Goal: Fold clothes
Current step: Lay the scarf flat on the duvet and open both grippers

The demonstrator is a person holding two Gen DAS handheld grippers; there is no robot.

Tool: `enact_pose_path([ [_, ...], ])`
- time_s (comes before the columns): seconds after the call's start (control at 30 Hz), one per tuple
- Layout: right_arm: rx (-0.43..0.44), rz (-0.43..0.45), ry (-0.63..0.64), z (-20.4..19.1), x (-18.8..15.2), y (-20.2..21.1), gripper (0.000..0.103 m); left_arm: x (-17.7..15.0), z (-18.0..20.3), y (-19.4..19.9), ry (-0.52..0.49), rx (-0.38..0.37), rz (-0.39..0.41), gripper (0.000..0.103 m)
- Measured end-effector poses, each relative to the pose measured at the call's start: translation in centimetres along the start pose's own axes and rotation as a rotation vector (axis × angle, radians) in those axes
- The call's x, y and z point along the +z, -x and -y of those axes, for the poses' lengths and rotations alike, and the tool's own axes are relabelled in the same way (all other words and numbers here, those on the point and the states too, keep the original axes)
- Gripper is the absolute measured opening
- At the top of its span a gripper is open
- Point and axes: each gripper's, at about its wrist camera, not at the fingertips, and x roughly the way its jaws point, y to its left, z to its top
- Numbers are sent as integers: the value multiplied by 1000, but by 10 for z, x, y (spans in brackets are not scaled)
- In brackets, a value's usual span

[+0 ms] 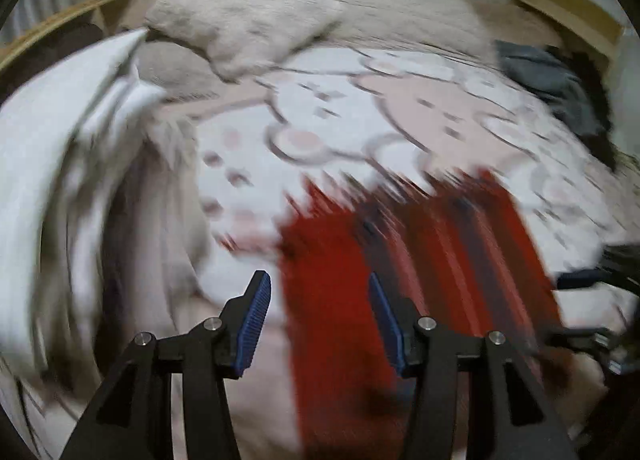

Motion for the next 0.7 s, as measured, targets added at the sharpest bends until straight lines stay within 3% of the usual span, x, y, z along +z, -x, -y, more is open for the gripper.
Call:
enact_pose_path([
  [0.1,77,-100,-32,-13,-21,-6,53,-41,21,3,-32,-89,-85,51],
  [0.23,59,-104,-17,-21,-37,-11,53,-73,29,-18,-64,-69,-144,51],
  [0.37,47,-99,-70,-14,-42,-23,53,-82,22,-34,-7,-67,-136,54],
  [0.57,15,-57,-98,-17,-48,-25,53,-83,19,-33,-26,-61,-119,57],
  [0.63,28,-41,-95,-22,-51,-12,53,-84,14,-35,-18,-53,-113,69],
  [0.7,26,-43,-74,-21,-60,-2,53,-86,11,-37,-10,-52,-111,71],
])
